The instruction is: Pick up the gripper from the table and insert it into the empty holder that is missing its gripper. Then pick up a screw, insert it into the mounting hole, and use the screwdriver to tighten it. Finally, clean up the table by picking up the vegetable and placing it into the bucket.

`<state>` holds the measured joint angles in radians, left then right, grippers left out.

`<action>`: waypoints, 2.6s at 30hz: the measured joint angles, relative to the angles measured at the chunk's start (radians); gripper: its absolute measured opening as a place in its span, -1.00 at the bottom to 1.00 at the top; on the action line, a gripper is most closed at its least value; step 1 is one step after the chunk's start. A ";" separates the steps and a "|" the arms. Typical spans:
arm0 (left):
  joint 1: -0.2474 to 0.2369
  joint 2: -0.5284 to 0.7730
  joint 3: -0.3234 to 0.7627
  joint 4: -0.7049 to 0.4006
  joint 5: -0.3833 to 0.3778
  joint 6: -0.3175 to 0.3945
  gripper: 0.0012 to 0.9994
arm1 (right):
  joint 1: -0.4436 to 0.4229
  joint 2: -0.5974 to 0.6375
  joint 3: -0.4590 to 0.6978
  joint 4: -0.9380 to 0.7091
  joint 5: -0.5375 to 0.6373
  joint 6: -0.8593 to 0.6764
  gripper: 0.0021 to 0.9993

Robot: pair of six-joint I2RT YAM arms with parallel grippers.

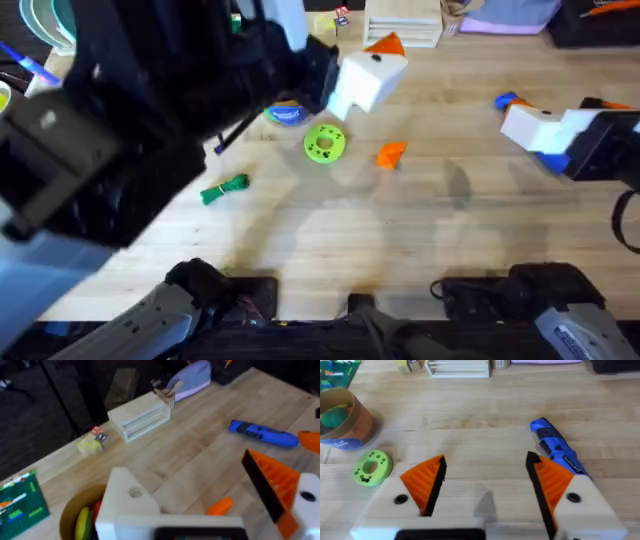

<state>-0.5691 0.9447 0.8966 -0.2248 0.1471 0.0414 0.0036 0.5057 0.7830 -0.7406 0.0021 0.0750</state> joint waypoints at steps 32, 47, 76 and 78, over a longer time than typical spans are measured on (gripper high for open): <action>-0.124 -0.829 -0.891 0.419 0.022 -0.006 0.99 | 0.000 0.000 0.000 0.000 0.000 0.000 0.99; -0.129 -0.939 -0.891 0.157 0.022 -0.005 0.99 | 0.000 0.000 0.000 0.000 0.000 0.000 0.99; -0.129 -0.939 -0.891 0.157 0.022 -0.005 0.99 | 0.000 0.000 0.000 0.001 0.000 0.000 0.99; -0.129 -0.939 -0.891 0.157 0.022 -0.005 0.99 | 0.000 0.000 0.000 -0.010 -0.029 0.022 0.99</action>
<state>-0.6979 0.0055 0.0059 -0.0681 0.1696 0.0360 0.0036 0.5056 0.7830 -0.7506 -0.0272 0.0970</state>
